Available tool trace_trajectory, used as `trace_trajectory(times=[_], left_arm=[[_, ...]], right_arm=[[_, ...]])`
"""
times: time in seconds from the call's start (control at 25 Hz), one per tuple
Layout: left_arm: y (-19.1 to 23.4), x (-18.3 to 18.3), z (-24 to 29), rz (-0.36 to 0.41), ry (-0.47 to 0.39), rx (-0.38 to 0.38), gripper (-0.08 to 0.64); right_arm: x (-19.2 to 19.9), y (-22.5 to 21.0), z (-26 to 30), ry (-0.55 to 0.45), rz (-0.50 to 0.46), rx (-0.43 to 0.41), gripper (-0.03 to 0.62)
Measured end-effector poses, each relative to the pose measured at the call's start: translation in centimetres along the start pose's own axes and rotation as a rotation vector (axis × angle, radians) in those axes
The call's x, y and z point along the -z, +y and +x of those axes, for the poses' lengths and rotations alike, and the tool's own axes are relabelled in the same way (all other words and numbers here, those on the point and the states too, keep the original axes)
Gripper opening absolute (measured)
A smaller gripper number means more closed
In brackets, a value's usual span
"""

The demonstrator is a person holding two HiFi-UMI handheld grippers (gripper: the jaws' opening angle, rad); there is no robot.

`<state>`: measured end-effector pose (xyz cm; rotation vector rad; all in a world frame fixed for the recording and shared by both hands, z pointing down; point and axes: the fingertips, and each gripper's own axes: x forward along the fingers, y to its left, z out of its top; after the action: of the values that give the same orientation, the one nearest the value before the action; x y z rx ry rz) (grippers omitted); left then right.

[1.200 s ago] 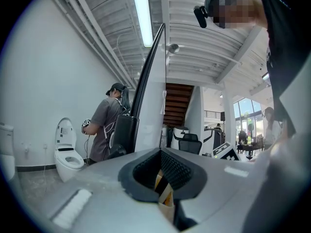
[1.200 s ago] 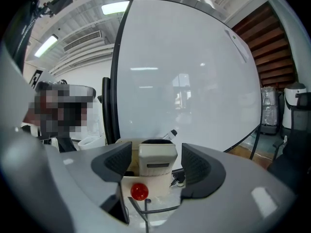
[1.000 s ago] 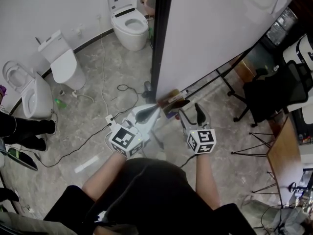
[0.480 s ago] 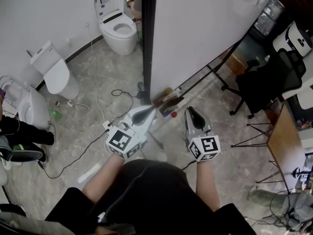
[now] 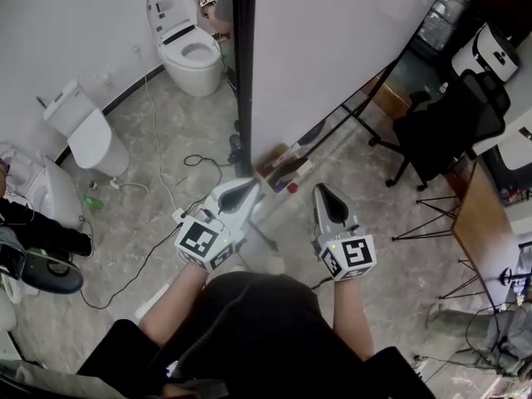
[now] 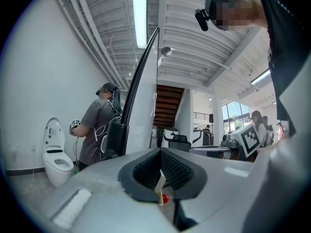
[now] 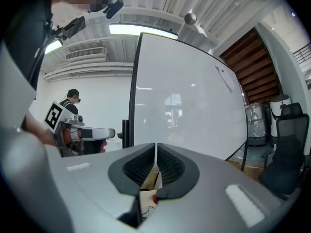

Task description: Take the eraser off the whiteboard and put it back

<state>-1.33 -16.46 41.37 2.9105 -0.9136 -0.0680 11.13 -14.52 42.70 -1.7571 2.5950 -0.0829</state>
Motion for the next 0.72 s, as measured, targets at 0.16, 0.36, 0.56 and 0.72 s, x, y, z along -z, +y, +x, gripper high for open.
trace_trajectory(times=[0.16, 0.36, 0.56, 0.72], left_arm=[[-0.2, 0.0, -0.7, -0.001, -0.003, 0.01, 0.005], [-0.8, 0.1, -1.3, -0.009, 0.002, 0.027, 0.005], [-1.1, 0.0, -1.8, -0.008, 0.0, 0.039, 0.005], [-1.1, 0.1, -2.2, -0.006, -0.003, 0.048, 0.005]], right_arm=[[-0.3, 1.0, -0.8, -0.005, 0.0, 0.004, 0.013], [-0.3, 1.7, -1.5, 0.002, -0.004, 0.016, 0.009], [-0.4, 2.1, -2.0, 0.0, -0.005, 0.027, 0.009], [-0.4, 2.5, -2.2, -0.003, -0.008, 0.04, 0.009]])
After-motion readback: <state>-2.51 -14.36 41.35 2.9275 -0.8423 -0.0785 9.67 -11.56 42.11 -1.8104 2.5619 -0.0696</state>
